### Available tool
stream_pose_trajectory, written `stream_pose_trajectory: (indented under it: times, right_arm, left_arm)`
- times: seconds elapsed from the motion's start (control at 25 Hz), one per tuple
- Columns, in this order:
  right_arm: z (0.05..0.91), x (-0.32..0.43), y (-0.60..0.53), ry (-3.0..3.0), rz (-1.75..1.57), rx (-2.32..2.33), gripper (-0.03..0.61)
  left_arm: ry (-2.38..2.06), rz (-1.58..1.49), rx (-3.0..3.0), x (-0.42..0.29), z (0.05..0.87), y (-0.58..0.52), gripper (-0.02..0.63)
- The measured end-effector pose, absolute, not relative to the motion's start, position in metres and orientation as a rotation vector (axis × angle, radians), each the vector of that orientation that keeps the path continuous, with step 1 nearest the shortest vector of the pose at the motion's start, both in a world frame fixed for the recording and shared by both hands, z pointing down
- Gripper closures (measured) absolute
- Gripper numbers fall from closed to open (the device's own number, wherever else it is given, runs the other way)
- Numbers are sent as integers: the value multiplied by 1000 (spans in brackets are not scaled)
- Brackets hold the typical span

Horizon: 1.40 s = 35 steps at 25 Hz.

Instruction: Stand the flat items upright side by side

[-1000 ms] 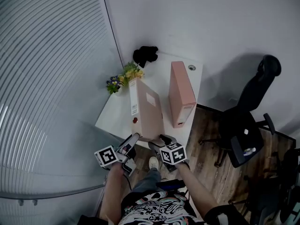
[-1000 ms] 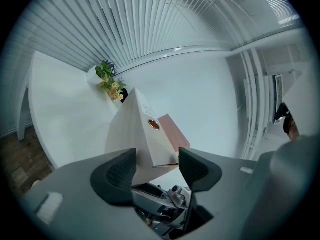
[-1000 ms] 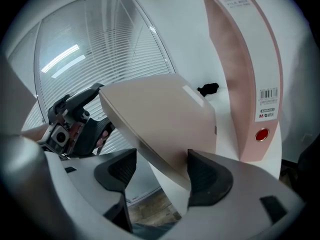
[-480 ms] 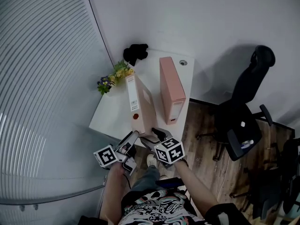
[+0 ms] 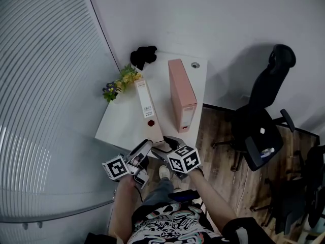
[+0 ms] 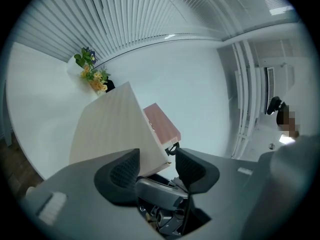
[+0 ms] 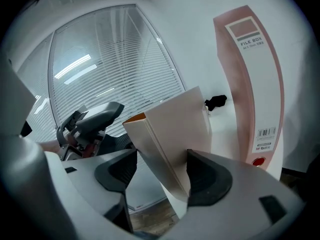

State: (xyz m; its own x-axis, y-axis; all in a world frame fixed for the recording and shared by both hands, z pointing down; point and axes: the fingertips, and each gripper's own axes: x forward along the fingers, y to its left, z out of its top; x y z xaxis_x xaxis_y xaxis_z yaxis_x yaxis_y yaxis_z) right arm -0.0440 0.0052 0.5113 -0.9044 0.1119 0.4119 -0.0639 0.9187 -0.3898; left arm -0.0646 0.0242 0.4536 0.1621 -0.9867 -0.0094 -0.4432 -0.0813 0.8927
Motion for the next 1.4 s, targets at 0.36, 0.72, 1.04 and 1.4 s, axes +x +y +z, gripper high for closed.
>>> stream_pose_trajectory:
  times: [0.36, 0.72, 1.04, 1.4]
  right_arm:
    - [497, -34, -1, -2699, 517, 6, 298]
    - [442, -17, -6, -2813, 561, 55, 309]
    - [403, -25, -12, -2843, 517, 120, 324]
    - [374, -90, -39, -2765, 291, 214, 316]
  left_arm:
    - [-1370, -836, 1604, -60, 470, 25, 393]
    - [-1418, -762, 1634, -66, 459, 25, 393]
    - [-1489, -751, 1666, -97, 445, 24, 393]
    - [-1468, -759, 1699, -144, 456, -9, 393]
